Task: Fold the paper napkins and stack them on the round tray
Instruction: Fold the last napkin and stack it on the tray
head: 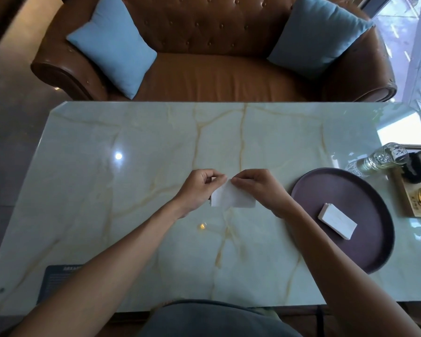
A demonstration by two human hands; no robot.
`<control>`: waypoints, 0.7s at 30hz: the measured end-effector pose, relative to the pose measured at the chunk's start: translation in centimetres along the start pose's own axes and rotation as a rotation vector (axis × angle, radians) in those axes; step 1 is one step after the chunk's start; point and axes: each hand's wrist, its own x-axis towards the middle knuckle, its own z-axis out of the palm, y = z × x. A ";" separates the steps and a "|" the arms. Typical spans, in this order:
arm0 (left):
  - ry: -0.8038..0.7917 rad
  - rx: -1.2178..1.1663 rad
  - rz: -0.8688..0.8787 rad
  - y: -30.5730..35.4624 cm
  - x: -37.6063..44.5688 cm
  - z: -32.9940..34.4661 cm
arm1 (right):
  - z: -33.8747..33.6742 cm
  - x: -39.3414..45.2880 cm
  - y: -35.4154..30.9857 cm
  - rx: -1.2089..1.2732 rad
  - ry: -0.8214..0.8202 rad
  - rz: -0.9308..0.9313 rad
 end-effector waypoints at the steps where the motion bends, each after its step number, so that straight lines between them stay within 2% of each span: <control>1: -0.005 0.028 0.011 0.0 0.1 0.1 | -0.2 0.0 0.0 -0.033 -0.010 -0.001; 6: -0.012 0.110 0.062 0.3 1.2 0.9 | -1.9 -0.7 0.4 -0.135 0.008 -0.046; 13: -0.034 0.034 0.015 0.9 3.2 3.1 | -7.4 -3.6 5.4 0.277 0.191 0.077; 18: -0.156 0.032 -0.010 1.6 4.7 8.0 | -8.3 -5.6 9.0 0.543 0.048 0.163; 21: -0.235 0.056 -0.017 2.0 5.6 11.5 | -8.5 -6.4 10.4 0.678 0.062 0.149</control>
